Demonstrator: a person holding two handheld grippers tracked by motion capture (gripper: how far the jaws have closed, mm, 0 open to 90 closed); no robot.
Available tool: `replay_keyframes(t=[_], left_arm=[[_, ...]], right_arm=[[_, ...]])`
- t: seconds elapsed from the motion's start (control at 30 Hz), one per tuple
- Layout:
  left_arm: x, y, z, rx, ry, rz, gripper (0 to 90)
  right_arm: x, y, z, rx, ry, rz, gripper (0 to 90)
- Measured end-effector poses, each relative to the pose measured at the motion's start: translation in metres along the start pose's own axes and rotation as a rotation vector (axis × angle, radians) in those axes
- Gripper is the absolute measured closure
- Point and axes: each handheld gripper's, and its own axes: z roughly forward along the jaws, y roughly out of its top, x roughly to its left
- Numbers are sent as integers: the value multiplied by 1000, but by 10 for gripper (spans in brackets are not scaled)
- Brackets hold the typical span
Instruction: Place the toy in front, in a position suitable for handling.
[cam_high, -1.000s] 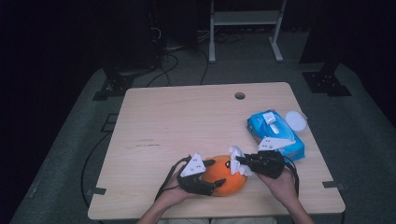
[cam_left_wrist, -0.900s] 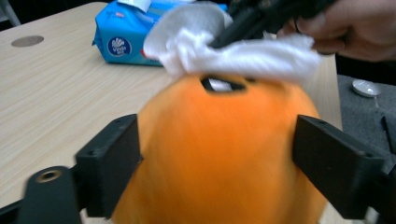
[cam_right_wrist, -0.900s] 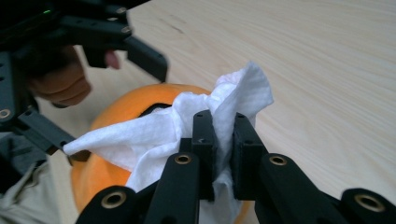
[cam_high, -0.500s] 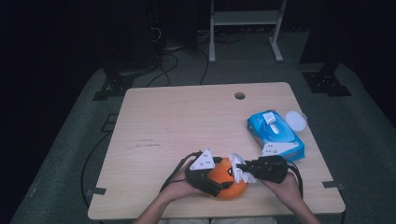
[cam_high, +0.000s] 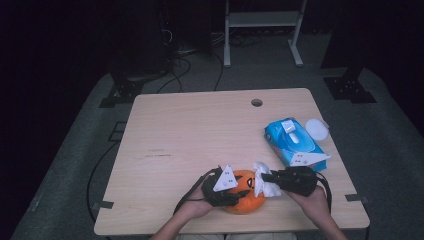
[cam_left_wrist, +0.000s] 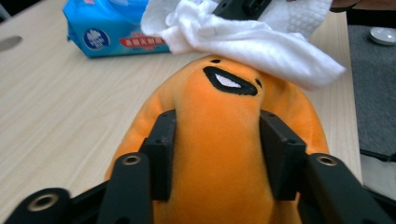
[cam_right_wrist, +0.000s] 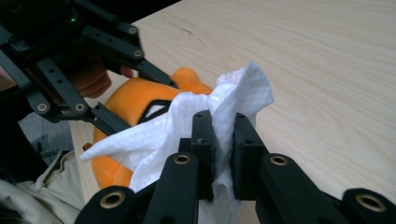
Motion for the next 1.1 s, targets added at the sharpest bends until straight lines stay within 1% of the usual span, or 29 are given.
replay_keyframes(t=[0.07, 0.1, 0.13, 0.2, 0.27, 0.33, 0.43, 0.47, 0.57, 0.77, 0.83, 0.97, 1.1], left_arm=[[1, -1, -3, -21, -5, -33, 570], [2, -1, -5, -35, -8, -56, 576], [3, -1, -6, -45, -4, -72, 580], [5, -1, -8, -44, 11, -75, 584], [9, -1, -10, -47, 39, -76, 584], [14, -1, -13, -52, 61, -84, 586], [22, -1, -20, -60, 91, -95, 586], [25, -1, -22, -63, 102, -95, 586], [33, 0, -29, -73, 142, -104, 586], [54, -2, -40, -84, 204, -135, 585], [60, -3, -42, -78, 218, -144, 585], [69, -4, -41, -70, 239, -155, 585], [78, -4, -36, -51, 254, -165, 584]], right_arm=[[-4, -1, -6, -16, -12, 10, 809], [-5, -1, -9, -18, -20, 15, 809], [-7, -2, -12, -22, -27, 17, 809], [-12, -4, -18, -21, -53, 20, 809], [-18, -8, -21, 5, -93, 16, 809], [-23, -13, -24, 30, -123, 18, 808], [-30, -18, -24, 56, -143, 29, 809], [-31, -19, -24, 54, -138, 39, 808], [-33, -19, -23, 54, -134, 35, 803], [-35, -23, -22, 51, -91, 36, 745], [-35, -23, -21, 51, -82, 34, 724], [-37, -25, -20, 36, -54, 47, 674], [-37, -25, -22, 26, -47, 54, 647]])
